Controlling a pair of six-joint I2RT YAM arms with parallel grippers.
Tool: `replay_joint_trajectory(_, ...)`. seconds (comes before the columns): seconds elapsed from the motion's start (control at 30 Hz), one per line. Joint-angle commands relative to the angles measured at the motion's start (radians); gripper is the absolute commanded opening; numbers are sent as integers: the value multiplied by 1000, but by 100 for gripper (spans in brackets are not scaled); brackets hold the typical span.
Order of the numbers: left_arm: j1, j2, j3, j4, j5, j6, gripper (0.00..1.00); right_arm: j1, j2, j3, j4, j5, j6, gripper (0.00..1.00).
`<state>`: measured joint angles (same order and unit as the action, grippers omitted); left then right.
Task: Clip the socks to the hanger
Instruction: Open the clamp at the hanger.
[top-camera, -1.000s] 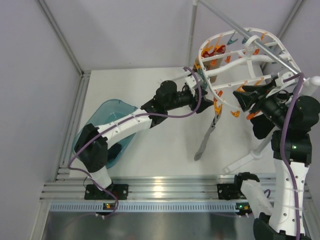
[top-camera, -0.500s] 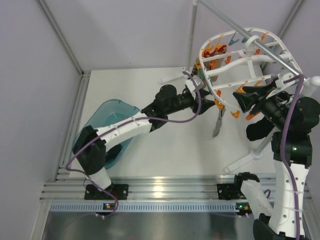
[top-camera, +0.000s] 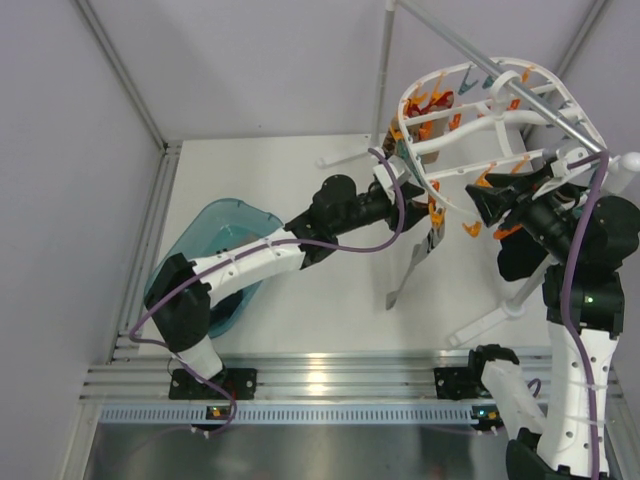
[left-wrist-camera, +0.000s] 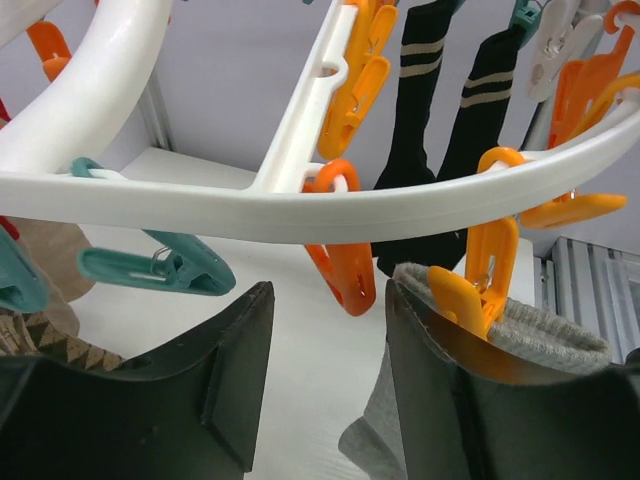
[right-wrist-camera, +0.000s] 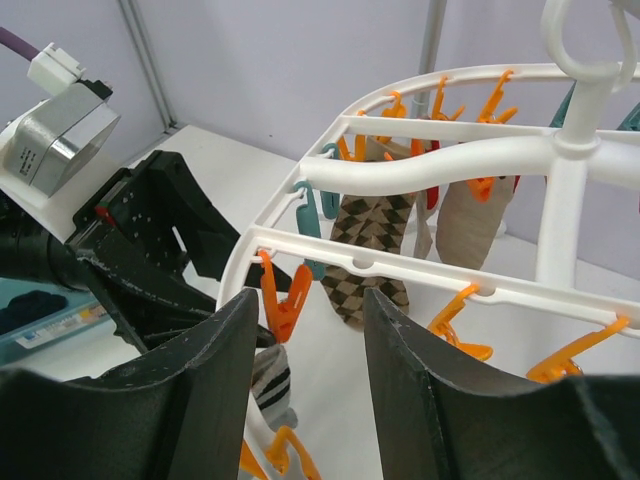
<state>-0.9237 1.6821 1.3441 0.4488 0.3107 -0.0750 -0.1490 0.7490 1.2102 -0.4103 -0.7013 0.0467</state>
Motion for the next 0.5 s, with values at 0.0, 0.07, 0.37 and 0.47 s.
replay_joint_trajectory(0.0,-1,-9,35,59,-48,14,52,-9,-14,-6,45,3,4,46)
replay_joint_trajectory(0.07,-1,5,46,64,-47,17,50,-9,-14,-11,50,3,4,46)
replay_joint_trajectory(0.37,-3,53,93,74,-47,21,49,-9,-17,-2,44,3,2,47)
replay_joint_trajectory(0.47,-3,65,99,73,-45,26,44,-11,-19,6,39,5,-2,47)
